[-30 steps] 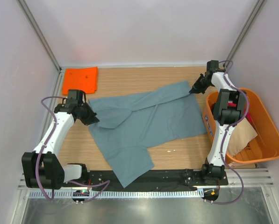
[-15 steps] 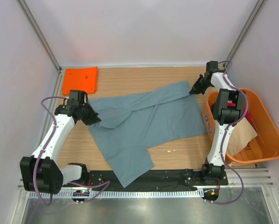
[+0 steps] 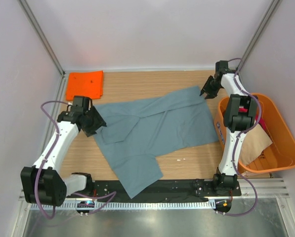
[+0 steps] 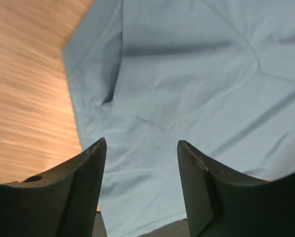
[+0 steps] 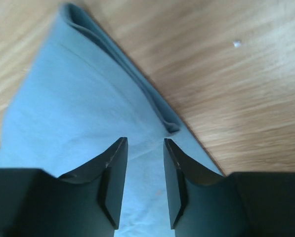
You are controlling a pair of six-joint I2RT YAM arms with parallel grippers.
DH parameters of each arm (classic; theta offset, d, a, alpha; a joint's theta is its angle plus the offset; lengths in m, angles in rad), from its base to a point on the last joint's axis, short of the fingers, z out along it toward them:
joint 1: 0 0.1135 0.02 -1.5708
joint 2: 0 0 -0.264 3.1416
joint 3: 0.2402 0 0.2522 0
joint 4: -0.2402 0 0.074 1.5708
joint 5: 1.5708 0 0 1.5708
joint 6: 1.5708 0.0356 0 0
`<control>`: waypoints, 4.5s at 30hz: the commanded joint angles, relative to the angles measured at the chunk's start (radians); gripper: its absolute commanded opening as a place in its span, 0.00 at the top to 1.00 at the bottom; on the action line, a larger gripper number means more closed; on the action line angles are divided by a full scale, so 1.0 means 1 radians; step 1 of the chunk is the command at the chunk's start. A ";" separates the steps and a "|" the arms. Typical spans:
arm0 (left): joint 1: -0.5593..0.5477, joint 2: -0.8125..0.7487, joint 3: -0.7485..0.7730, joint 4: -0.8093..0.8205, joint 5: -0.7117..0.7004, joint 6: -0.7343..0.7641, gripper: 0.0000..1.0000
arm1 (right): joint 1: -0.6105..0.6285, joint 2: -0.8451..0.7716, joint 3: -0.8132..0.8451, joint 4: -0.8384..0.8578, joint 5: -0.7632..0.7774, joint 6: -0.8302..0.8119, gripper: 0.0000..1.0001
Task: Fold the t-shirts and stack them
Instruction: Fold the tshirt
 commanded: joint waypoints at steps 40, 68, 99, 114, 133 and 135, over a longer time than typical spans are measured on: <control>0.146 0.886 0.646 0.239 0.004 0.485 0.64 | 0.028 0.238 0.332 0.256 -0.200 -0.231 0.76; 0.155 0.891 0.631 0.222 -0.059 0.462 0.89 | 0.022 0.195 0.254 0.279 -0.128 -0.213 0.67; 0.184 0.774 0.514 0.394 -0.334 0.309 1.00 | 0.000 0.178 0.215 0.429 0.047 -0.071 0.99; 0.192 0.860 0.582 0.340 -0.256 0.246 1.00 | 0.002 0.217 0.239 0.457 -0.034 -0.038 0.95; -0.010 0.449 0.366 0.181 -0.185 0.327 0.28 | 0.172 -0.113 0.021 0.252 0.009 -0.030 0.53; -0.076 0.400 0.284 0.193 -0.115 0.353 0.29 | 0.239 -0.196 -0.122 0.332 -0.071 0.023 0.53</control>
